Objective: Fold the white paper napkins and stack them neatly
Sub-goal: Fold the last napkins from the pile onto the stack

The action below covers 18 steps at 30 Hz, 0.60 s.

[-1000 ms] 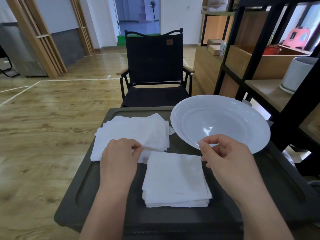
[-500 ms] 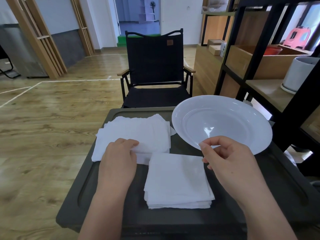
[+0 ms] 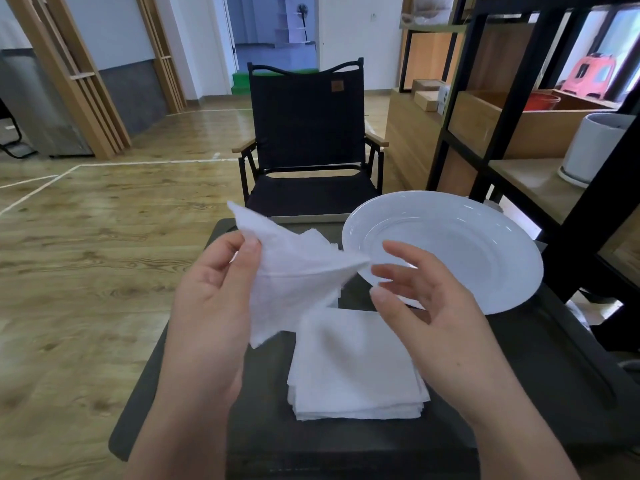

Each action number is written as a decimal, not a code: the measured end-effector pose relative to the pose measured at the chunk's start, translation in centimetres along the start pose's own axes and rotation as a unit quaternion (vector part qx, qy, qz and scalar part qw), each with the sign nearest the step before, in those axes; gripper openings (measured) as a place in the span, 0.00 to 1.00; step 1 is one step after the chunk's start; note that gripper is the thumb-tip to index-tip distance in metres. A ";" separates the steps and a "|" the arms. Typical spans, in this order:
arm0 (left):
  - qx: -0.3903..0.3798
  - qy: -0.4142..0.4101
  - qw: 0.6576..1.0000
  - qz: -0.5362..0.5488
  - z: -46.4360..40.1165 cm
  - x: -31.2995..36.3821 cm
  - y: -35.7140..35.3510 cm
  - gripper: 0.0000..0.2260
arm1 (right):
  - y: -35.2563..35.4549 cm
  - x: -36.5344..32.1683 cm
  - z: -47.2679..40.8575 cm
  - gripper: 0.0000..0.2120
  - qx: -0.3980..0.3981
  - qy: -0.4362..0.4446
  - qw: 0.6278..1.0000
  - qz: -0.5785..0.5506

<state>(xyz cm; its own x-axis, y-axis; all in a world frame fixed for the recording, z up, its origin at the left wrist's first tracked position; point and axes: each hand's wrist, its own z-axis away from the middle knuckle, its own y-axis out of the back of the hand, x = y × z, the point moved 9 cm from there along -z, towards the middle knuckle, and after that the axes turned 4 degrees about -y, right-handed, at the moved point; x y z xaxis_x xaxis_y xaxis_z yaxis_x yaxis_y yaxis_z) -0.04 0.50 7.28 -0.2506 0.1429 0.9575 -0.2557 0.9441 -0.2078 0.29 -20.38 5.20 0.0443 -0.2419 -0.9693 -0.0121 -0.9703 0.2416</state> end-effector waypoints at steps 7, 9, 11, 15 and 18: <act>0.002 0.021 0.997 -0.078 0.8 -0.5 -0.4 0.06 | -0.9 -1.1 0.7 0.30 -0.037 0.014 0.995 -0.096; -0.038 -0.004 0.992 -0.116 0.8 -0.3 -0.8 0.12 | -0.4 -1.3 0.6 0.30 -0.015 0.025 0.996 -0.080; -0.110 -0.015 0.986 -0.123 1.1 0.2 -1.9 0.16 | 0.1 -1.6 0.5 0.29 0.009 0.041 0.997 -0.063; -0.126 -0.052 0.964 -0.226 1.2 0.5 -1.9 0.09 | 1.0 -1.9 0.6 0.24 0.036 0.071 0.995 -0.065; -0.096 -0.067 0.954 -0.277 0.9 0.4 -1.1 0.07 | 1.1 -1.8 0.6 0.20 0.023 0.090 0.995 -0.042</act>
<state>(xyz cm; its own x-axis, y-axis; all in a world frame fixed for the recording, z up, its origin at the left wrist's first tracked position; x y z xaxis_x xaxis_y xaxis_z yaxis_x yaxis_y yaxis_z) -0.73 -0.75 7.72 -0.2476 -0.4208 0.8727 -0.2107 0.9026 0.3754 -0.39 -21.01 7.22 0.2245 -0.1597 -0.9613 -0.0455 -0.9871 0.1534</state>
